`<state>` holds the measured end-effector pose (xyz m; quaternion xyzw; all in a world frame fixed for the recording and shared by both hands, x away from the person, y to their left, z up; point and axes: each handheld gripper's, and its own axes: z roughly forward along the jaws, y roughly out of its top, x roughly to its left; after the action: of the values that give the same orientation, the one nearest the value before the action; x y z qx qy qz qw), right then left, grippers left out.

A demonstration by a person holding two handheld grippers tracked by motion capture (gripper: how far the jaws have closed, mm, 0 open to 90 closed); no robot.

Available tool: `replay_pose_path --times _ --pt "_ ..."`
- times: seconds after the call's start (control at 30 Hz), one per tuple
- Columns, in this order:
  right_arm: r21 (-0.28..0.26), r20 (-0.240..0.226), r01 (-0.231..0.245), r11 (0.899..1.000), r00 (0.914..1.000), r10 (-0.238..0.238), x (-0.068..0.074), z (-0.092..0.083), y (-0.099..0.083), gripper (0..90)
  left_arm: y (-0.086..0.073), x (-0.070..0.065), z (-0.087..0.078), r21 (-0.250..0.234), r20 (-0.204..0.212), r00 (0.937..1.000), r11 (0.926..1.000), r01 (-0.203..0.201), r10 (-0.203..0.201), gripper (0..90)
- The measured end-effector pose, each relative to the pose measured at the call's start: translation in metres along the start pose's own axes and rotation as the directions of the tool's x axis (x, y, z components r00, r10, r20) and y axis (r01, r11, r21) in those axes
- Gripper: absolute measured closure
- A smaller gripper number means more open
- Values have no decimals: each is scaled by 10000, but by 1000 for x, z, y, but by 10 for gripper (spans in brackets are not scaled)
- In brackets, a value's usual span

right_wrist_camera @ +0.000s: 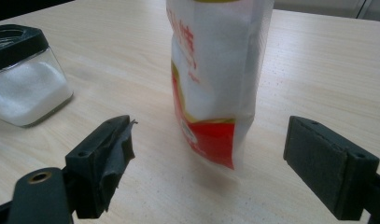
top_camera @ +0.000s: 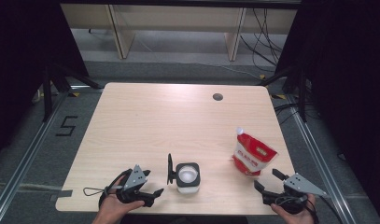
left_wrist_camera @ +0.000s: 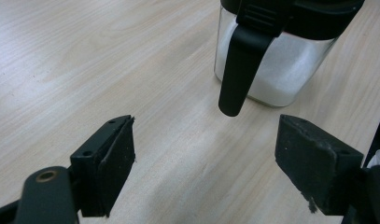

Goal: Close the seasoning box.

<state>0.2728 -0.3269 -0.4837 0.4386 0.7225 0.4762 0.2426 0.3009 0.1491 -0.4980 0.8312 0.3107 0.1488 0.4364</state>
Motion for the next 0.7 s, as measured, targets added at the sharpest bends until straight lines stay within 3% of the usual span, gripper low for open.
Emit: replay_pose_path --times 0.03,0.07,0.1,0.17,0.23,0.3,0.37,0.43,0.53,0.57,0.6,0.7 --pt "119 -28 187 9998 9998 -187 -2 0 0 167 0 0 -1 -28 -95 9999 10000 -37 37 194" --pt "142 66 -65 9999 10000 64 1 -1 -1 166 1 0 -1 -61 -31 10000 10000 -25 25 194" --pt "-14 97 301 9995 9995 -301 -2 0 -1 166 1 1 -2 -91 -10 9999 9999 -107 107 194" --pt "69 -1 118 9999 9999 -118 0 0 -1 166 3 1 -5 -98 -112 9999 9999 -23 22 194" --pt "-6 119 392 9992 9992 -392 -2 0 -1 166 4 3 -8 -28 -126 9999 9999 -102 102 194" --pt "155 -20 83 9998 10000 -83 1 0 -2 167 5 2 -9 -168 63 10000 9999 -40 41 241" --pt "164 40 214 9996 9998 -215 0 1 -2 168 6 2 -10 -362 153 9999 9993 18 -13 319" --pt "187 -124 184 9997 9998 -182 0 2 -2 168 8 0 -14 -353 133 9998 9993 -153 158 508" --pt "246 -150 170 9996 9997 -166 1 2 -2 182 13 0 -20 -487 -168 9964 9953 -843 836 711" --pt "261 -79 177 9995 9998 -175 1 2 -2 183 14 0 -21 -551 -250 9957 9944 -901 889 767" --pt "400 -34 -110 9991 9999 111 3 1 -2 183 14 -1 -22 -595 -255 9967 9951 -784 770 810" --pt "385 -37 -162 9991 9999 164 4 1 -2 185 20 -2 -26 -747 -242 9961 9935 -859 843 891"
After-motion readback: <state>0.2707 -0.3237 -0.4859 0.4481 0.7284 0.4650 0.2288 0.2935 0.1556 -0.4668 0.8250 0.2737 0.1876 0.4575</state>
